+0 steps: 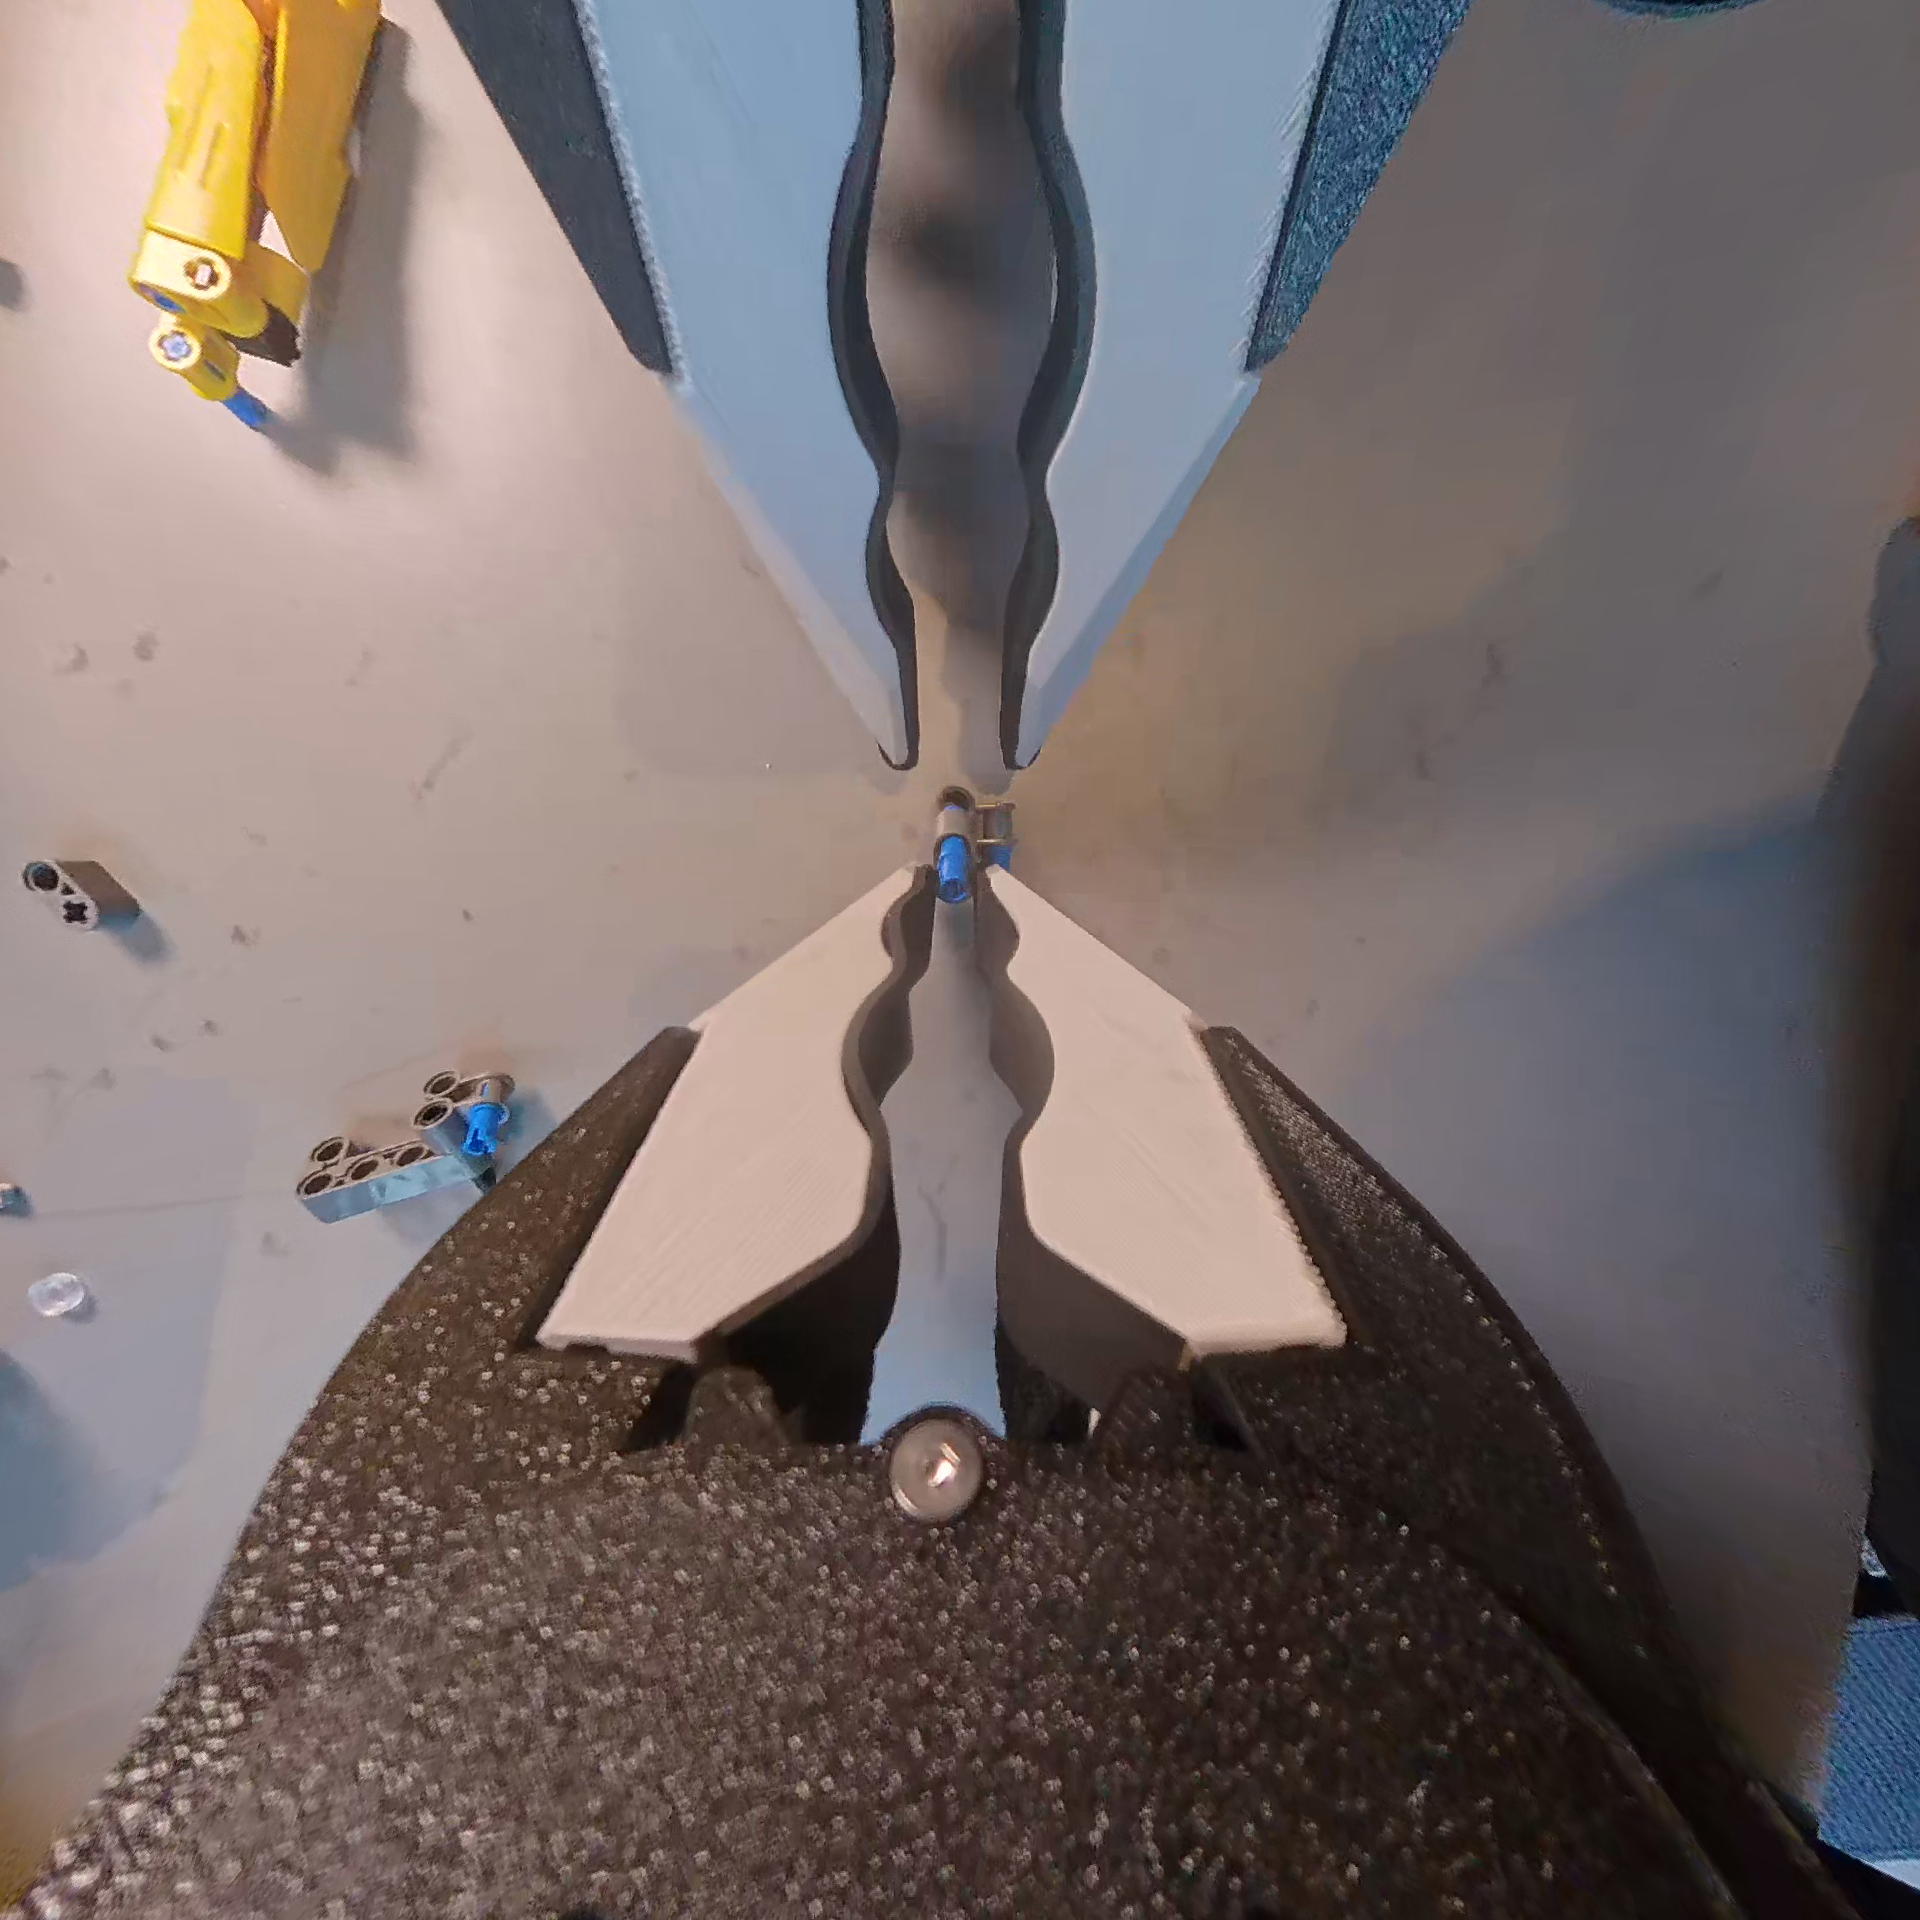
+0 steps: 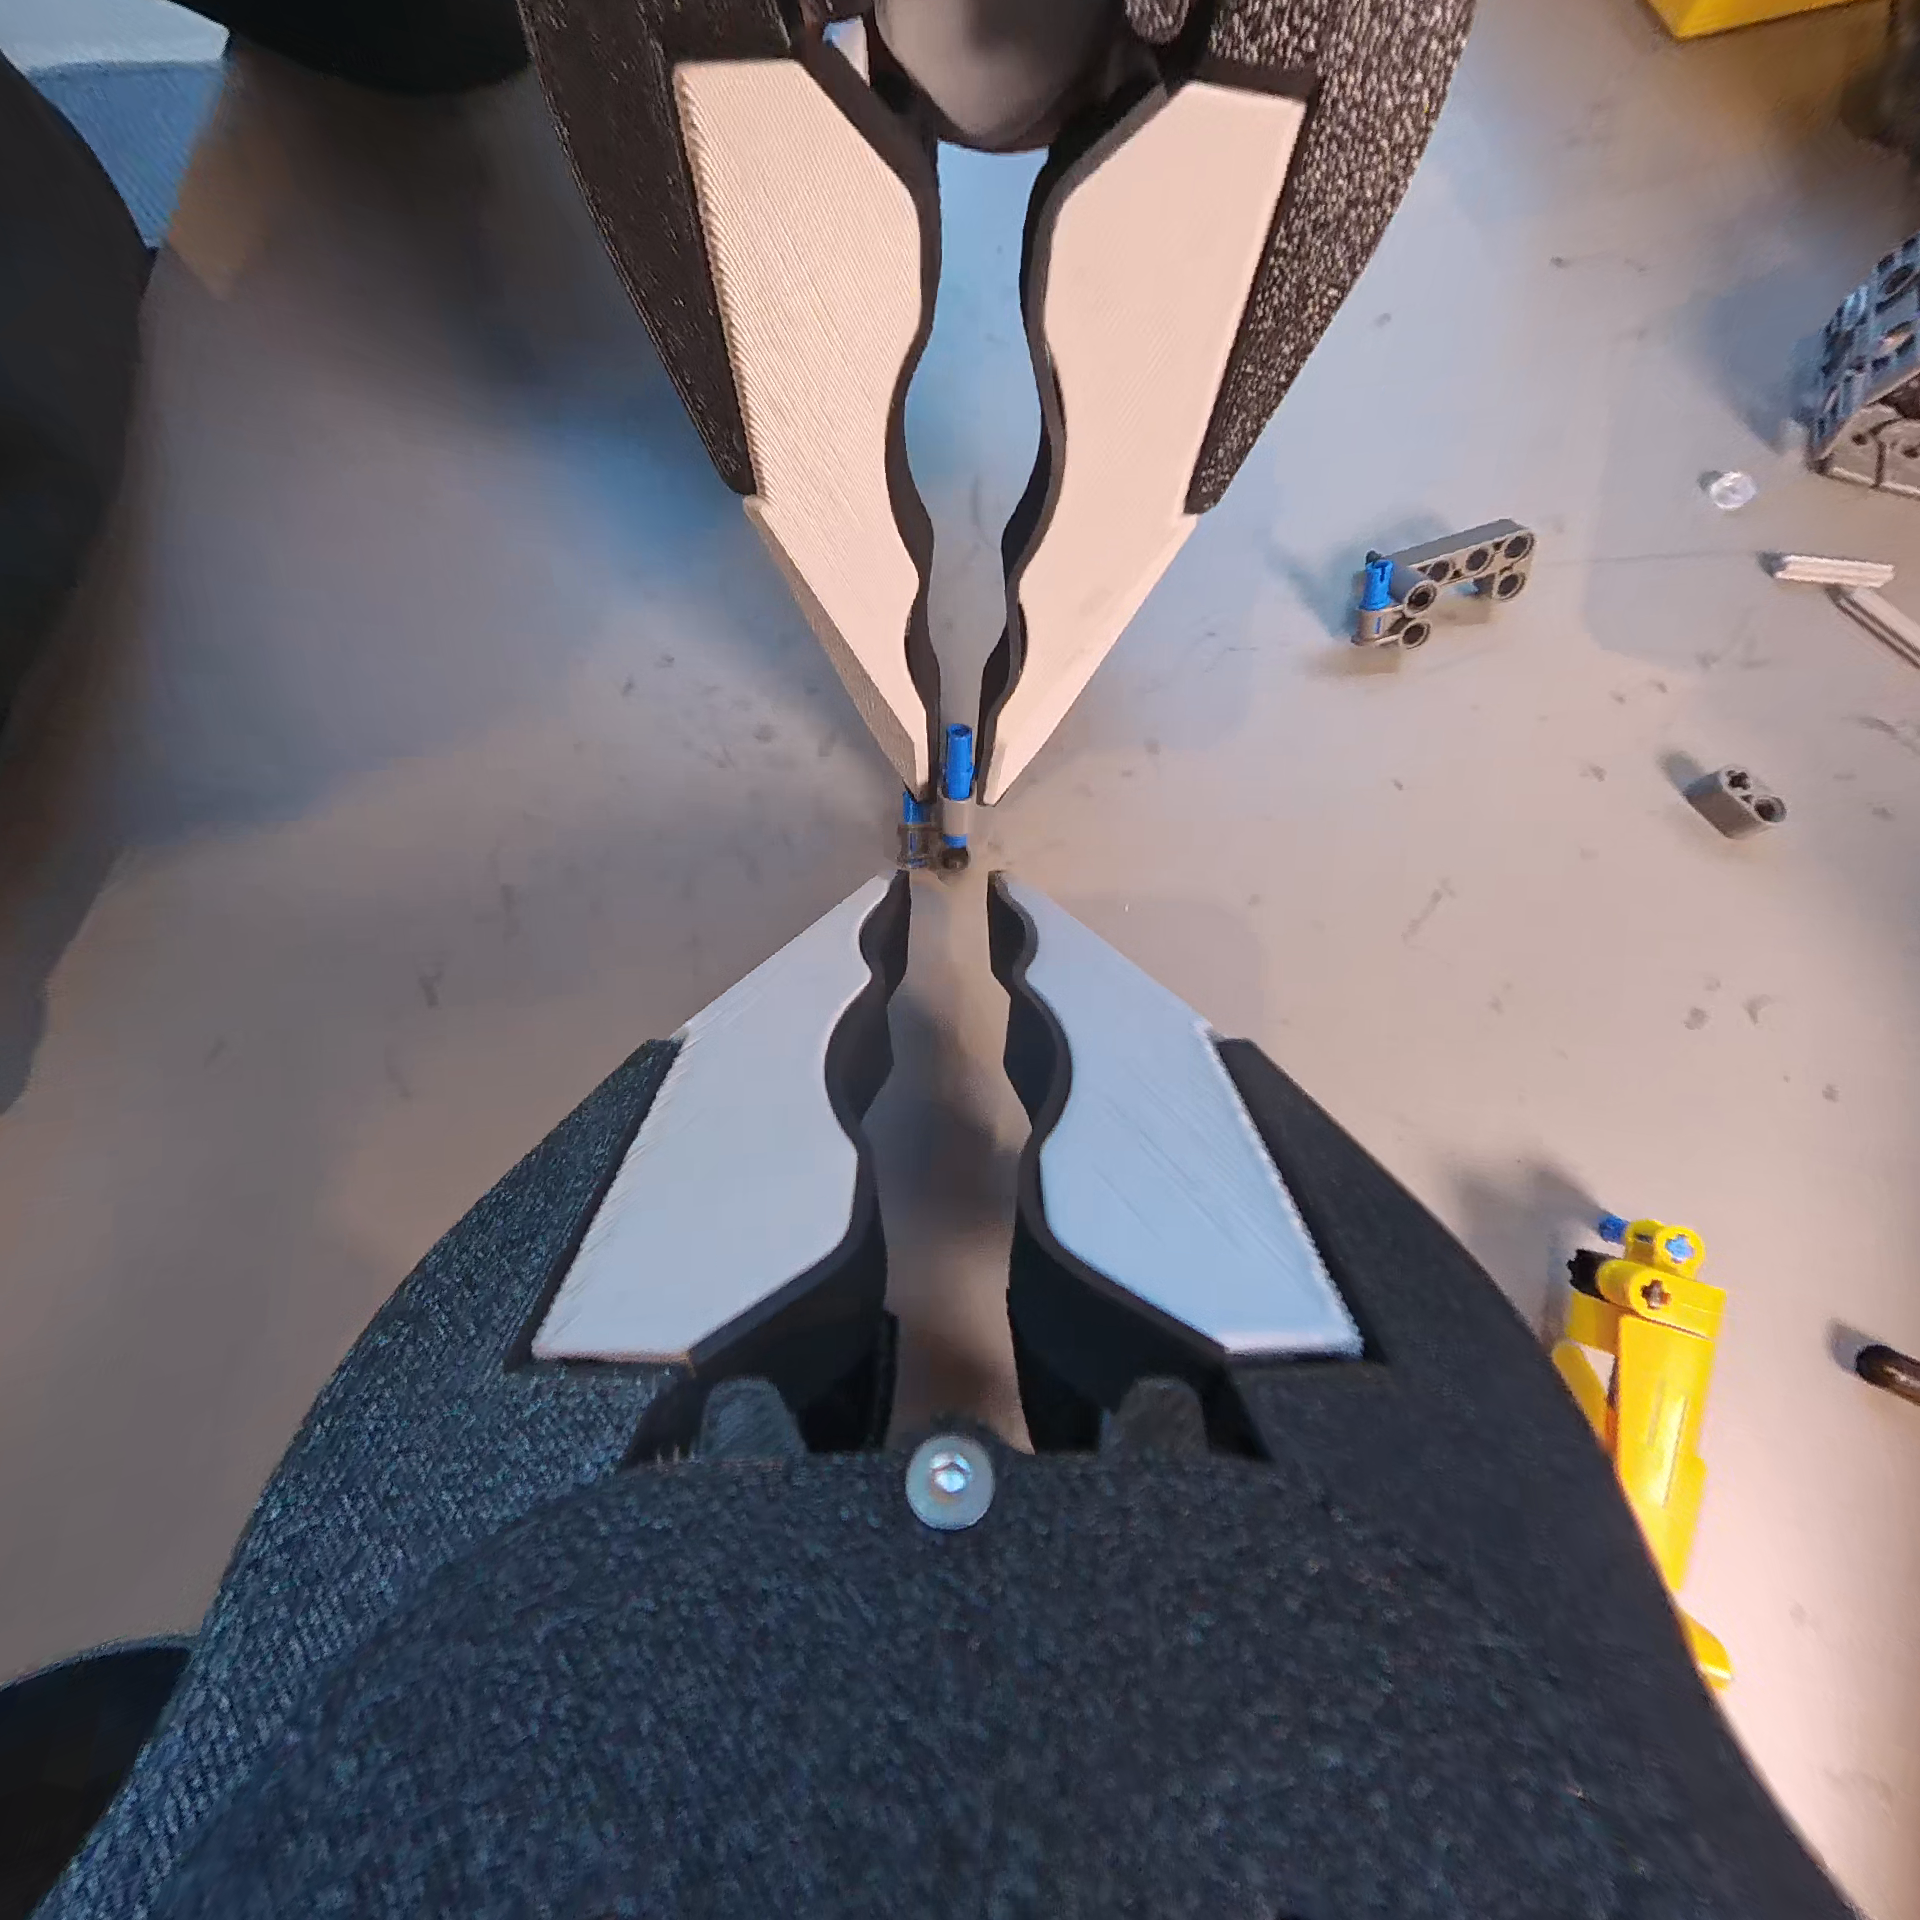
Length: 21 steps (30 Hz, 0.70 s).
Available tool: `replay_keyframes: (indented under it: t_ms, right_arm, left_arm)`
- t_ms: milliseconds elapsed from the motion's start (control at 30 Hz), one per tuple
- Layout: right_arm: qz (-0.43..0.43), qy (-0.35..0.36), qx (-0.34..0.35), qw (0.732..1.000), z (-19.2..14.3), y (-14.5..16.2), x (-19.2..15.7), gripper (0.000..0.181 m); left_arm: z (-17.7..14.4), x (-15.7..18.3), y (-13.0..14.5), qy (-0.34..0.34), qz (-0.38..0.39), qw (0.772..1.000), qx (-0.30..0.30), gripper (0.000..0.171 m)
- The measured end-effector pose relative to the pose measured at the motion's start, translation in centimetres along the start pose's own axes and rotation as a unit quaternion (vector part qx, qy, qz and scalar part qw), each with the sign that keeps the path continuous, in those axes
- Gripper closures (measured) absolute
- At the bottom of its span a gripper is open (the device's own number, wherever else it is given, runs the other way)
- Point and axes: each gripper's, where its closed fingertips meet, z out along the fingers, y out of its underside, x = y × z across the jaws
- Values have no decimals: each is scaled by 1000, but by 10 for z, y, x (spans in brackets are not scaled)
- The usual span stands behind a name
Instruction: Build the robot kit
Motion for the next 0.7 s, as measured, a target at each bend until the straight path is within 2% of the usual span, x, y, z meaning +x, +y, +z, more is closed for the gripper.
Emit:
replay_keyframes:
  t_ms: [33,367,533,700]
  right_arm:
    - [-2,0,4,1000,0,-2,-1,167]
    - [-30,19,55,998,-5,-27,-2,175]
    - [-10,13,75,997,-14,-31,0,175]
    - [-7,16,59,998,-10,-22,3,176]
  left_arm:
    - [0,0,-1,-1,1,1000,3,165]
    - [-17,4,-9,1,9,999,44,165]
    - [-26,3,-18,24,-17,993,117,165]
    - [-27,0,-18,49,-38,986,152,165]
